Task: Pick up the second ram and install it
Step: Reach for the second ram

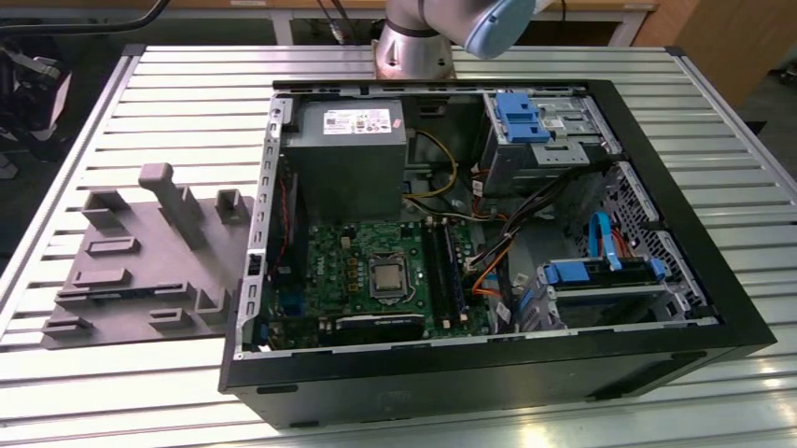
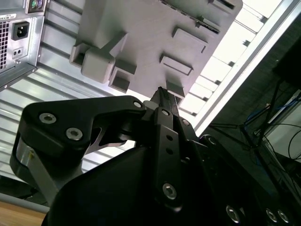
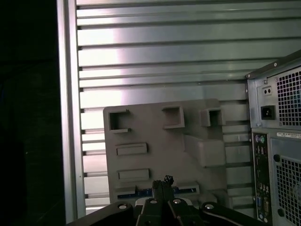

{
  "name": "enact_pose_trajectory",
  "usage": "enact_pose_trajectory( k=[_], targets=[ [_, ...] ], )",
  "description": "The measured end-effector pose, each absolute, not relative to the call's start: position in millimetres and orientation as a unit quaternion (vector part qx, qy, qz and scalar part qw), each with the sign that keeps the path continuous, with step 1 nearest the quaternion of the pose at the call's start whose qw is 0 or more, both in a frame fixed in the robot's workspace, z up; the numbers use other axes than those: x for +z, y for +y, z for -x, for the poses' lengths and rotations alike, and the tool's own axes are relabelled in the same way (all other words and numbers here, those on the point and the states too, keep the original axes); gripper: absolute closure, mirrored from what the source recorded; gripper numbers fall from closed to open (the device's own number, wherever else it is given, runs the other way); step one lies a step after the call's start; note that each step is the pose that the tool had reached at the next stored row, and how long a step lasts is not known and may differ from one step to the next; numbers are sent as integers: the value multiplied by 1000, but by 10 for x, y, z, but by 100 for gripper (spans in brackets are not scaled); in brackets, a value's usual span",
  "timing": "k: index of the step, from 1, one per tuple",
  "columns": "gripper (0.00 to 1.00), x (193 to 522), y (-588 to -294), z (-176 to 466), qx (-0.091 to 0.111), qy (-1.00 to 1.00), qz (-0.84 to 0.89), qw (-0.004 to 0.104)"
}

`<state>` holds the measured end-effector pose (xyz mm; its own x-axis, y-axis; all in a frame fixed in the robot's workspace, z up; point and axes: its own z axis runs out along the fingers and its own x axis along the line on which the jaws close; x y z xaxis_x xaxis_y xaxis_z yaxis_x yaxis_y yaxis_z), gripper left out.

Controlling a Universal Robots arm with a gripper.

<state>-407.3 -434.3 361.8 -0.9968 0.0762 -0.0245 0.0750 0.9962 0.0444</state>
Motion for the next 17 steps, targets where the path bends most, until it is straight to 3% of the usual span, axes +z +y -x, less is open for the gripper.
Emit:
enact_pose_trajectory(
  k=[17],
  targets=[
    [89, 3542, -4416, 4147, 22, 999, -38, 13]
  ],
)
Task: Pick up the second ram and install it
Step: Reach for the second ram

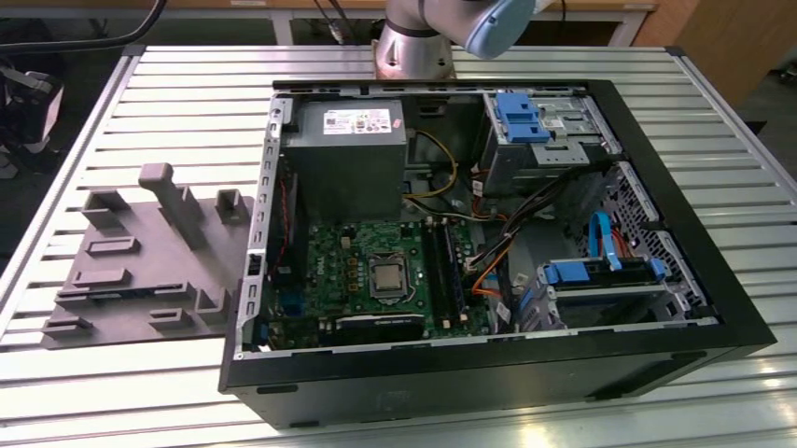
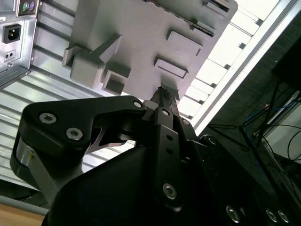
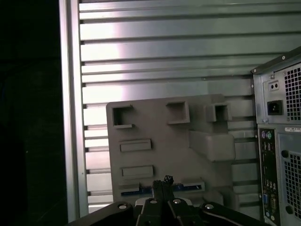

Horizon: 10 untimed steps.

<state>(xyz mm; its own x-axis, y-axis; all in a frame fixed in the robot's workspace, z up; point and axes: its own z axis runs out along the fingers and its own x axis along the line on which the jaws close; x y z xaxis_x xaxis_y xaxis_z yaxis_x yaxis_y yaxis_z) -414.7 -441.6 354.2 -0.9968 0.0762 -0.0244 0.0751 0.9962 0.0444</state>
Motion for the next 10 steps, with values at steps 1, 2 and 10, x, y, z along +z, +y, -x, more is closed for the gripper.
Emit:
enact_pose_trajectory(
  k=[1, 2, 10],
  targets=[
    [89, 3536, -4422, 4150, 22, 999, -38, 13],
    [89, 3530, -4427, 4153, 22, 999, -38, 13],
    [89, 3437, -4509, 4172, 22, 999, -38, 13]
  ],
)
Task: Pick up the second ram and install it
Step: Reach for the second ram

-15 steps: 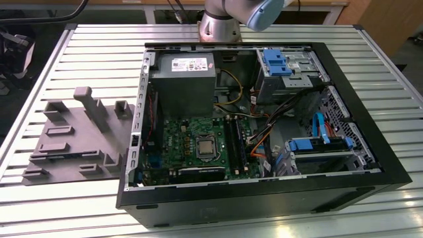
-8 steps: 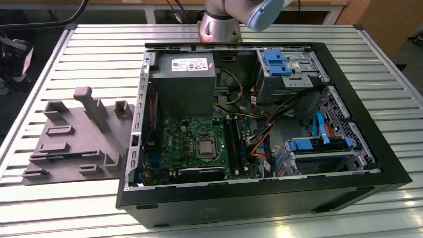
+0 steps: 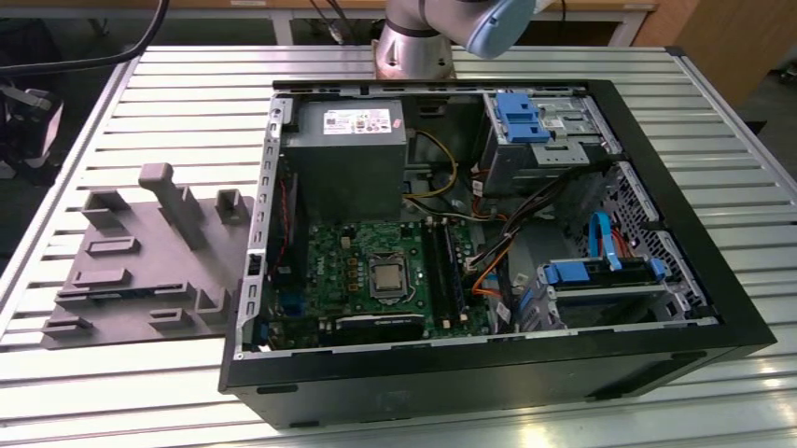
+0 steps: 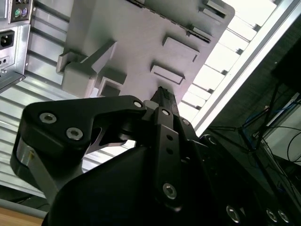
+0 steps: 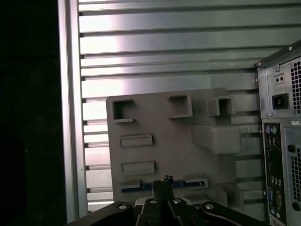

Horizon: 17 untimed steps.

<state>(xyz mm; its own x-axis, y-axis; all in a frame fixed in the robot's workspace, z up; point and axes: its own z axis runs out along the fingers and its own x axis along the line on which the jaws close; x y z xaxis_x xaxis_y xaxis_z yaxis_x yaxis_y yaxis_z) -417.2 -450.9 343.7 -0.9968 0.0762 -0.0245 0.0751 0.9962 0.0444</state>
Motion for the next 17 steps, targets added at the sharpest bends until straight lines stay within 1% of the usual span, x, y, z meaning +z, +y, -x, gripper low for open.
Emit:
enact_pose_trajectory(
  k=[17],
  targets=[
    [89, 3262, -4597, 4188, 22, 999, -38, 13]
  ],
)
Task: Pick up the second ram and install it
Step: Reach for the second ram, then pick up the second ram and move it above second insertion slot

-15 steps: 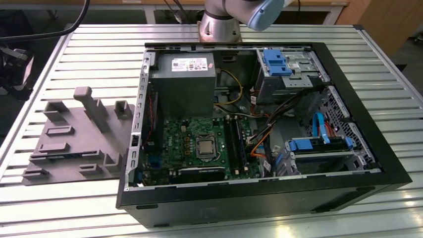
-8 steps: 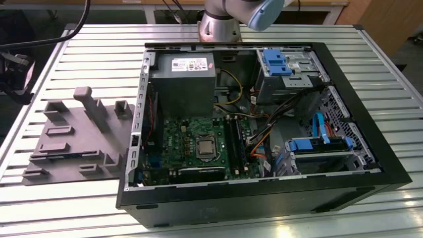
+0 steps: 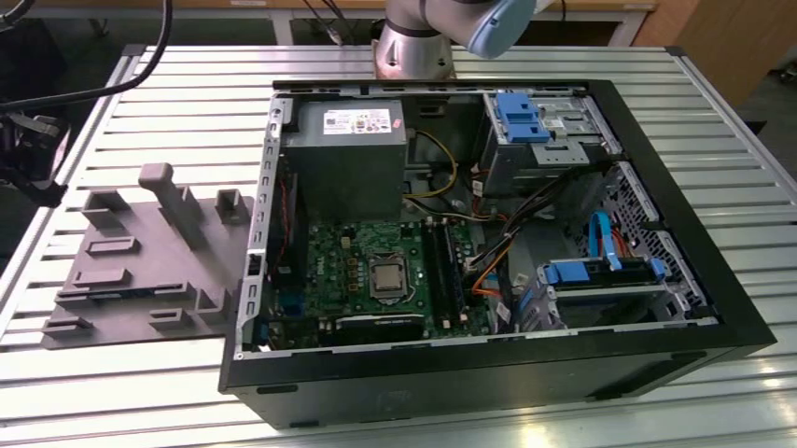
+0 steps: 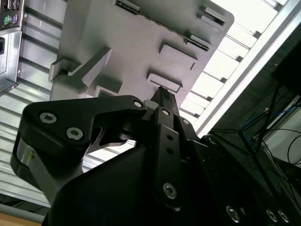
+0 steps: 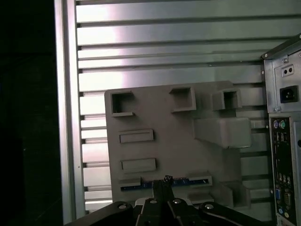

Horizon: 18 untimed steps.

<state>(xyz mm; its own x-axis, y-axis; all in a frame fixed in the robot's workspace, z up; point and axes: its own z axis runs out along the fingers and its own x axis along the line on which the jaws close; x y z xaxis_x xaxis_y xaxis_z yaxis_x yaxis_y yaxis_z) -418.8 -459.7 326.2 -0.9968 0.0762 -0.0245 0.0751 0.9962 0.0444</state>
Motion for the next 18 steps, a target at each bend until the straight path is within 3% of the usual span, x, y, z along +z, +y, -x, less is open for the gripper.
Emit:
enact_pose_trajectory(
  k=[18],
  targets=[
    [89, 3125, -4663, 4189, 22, 999, -38, 13]
  ],
)
